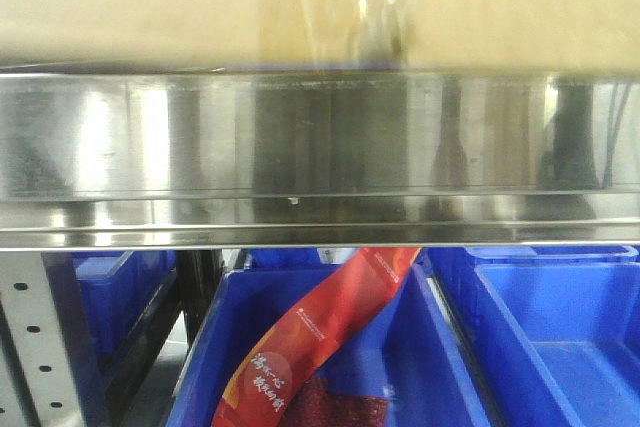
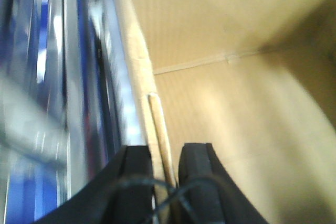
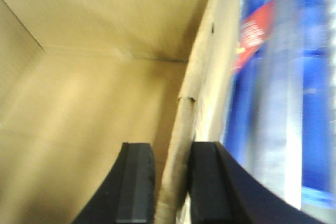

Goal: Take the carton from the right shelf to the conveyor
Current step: 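Lift the carton off the shelf with both grippers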

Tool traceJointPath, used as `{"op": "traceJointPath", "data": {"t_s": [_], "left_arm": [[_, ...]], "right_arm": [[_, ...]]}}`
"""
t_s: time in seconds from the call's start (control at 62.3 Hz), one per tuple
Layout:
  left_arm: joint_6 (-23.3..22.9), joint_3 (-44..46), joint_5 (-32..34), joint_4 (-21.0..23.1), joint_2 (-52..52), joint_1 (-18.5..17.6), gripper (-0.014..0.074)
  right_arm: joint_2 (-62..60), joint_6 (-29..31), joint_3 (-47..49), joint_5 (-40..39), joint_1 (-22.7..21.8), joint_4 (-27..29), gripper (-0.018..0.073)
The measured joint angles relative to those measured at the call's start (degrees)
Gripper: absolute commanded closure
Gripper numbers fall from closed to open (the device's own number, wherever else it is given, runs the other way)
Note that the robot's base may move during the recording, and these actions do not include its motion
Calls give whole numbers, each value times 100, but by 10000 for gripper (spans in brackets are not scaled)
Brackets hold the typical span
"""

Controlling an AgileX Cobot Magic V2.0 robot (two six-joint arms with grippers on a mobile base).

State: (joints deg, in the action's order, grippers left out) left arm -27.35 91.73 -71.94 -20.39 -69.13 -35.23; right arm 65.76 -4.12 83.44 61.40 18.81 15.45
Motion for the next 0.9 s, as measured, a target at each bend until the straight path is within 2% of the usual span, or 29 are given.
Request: {"op": "traceJointPath", "data": {"t_s": [0.225, 0.513, 0.674, 0.898], "left_arm": [[-83, -275, 46, -26, 445, 0, 614], [-94, -288, 168, -48, 469, 0, 614], [-94, -288, 480, -115, 420, 0, 614], [-94, -288, 553, -102, 190, -3, 614]], "right_arm": [[0, 36, 0, -388, 267, 67, 626], [0, 58, 0, -389, 281, 67, 626], [-34, 58, 0, -331, 281, -169, 626], [-121, 48, 0, -231, 281, -408, 626]]}}
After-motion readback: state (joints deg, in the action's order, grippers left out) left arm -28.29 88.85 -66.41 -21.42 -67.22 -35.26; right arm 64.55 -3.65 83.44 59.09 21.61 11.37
